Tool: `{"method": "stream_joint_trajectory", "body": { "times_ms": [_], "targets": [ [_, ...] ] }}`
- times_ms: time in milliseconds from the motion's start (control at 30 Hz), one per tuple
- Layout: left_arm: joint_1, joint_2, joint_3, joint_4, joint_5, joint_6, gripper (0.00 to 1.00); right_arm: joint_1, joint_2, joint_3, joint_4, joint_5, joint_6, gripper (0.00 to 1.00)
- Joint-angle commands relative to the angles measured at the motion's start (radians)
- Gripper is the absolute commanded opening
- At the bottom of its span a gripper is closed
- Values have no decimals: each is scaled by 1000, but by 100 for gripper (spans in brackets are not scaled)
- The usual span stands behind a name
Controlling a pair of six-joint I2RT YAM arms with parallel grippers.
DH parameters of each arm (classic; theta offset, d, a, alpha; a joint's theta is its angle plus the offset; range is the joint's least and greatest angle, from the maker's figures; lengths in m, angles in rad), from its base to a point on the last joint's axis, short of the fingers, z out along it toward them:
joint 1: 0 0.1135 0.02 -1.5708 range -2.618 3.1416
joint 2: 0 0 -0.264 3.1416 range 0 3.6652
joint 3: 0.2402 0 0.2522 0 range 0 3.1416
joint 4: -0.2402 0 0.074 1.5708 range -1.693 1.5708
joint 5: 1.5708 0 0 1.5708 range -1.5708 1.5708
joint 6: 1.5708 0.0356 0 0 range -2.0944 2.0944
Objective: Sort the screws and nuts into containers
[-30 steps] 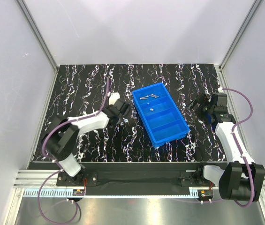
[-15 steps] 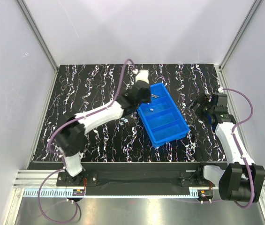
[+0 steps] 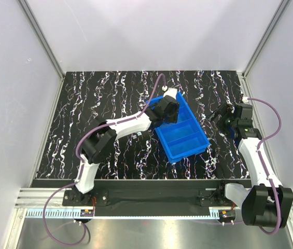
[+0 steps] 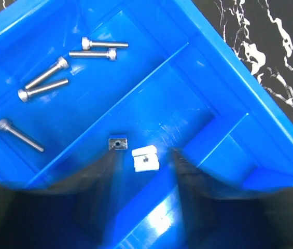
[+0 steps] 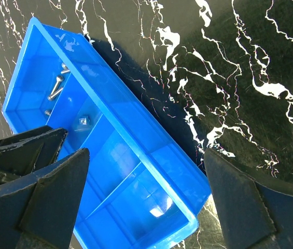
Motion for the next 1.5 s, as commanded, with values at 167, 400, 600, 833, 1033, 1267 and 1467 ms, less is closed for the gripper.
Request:
{"method": "stream_joint_trajectory", "body": {
  "times_ms": [167,400,600,833,1033,1267,1467],
  "targets": [
    [-3,-290,-125,44,-39,6,70,3,-11,4,12,15,1,100],
    [6,-608,-445,-113,-321,-187,72,3,-15,0,15,0,-4,100],
    [39,-661,-633,-201,-401,-406,73,5,-9,-19,44,-26,-1,100],
    [40,-509,-608,-198,-439,-468,73,5,-11,-26,52,-36,-2,100],
    [46,-387,-539,-174,-433,-444,70,3,-20,-27,46,-29,-4,100],
    [59,-315,-526,-155,-407,-428,64,3,-23,-26,33,-14,-12,100],
    [60,-311,-548,-166,-401,-454,58,3,-23,-27,32,-8,-10,100]
  ]
}}
